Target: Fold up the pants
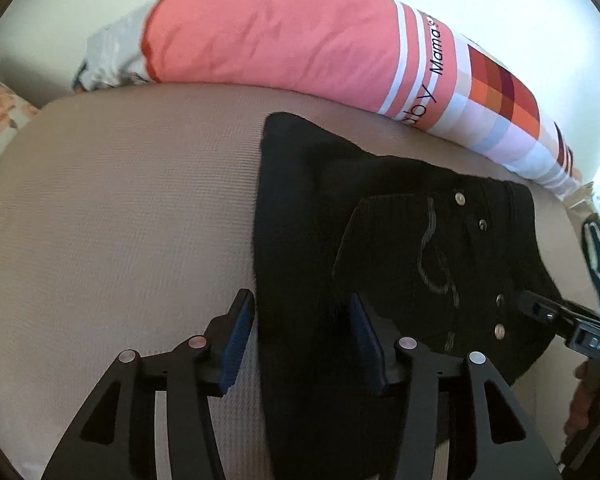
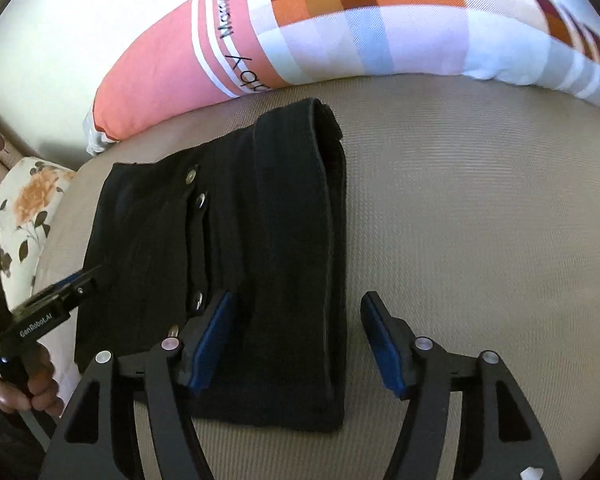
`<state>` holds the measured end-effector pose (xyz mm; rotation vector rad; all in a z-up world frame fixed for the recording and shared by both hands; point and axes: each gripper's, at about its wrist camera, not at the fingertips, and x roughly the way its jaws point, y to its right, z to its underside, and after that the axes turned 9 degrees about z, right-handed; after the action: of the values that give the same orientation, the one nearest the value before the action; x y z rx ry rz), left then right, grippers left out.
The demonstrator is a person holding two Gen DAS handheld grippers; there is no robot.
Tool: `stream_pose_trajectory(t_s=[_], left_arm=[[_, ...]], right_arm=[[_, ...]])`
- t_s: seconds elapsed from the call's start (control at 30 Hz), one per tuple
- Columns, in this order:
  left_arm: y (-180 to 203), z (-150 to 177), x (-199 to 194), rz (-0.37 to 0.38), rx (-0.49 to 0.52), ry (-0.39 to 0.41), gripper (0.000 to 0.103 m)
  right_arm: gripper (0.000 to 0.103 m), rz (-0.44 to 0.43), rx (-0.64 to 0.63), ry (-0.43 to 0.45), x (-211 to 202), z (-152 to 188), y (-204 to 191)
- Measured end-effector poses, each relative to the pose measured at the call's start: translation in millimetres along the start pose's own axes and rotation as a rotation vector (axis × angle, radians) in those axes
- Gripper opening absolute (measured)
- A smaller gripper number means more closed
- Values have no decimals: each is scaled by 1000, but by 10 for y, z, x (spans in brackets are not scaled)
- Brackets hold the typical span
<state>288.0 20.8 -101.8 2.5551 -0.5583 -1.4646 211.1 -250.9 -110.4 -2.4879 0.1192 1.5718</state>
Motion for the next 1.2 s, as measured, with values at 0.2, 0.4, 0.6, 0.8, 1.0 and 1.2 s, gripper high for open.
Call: stream_pose_trajectory(t_s=[0.2, 0.4, 0.6, 0.8, 1.0, 1.2], left_arm=[[139, 311, -442, -110, 56, 49, 60], [277, 611, -870, -118, 66, 78, 60], [479, 888, -1287, -174, 110, 151, 60], [589, 1134, -1589, -184, 92, 200, 61], [674, 1358, -1713, -205, 97, 214, 61], [705, 1462, -1727, -218, 98, 219, 61]], right_arm=[[64, 85, -47, 86, -518, 292, -106], [64, 75, -80, 129, -949, 683, -289], [65, 98, -86, 182, -1303, 930, -518], [72, 127, -90, 255, -1564, 1135, -675], [73, 140, -91, 292, -1691, 1358, -765], [76, 134, -89, 325, -1719, 1457, -806]])
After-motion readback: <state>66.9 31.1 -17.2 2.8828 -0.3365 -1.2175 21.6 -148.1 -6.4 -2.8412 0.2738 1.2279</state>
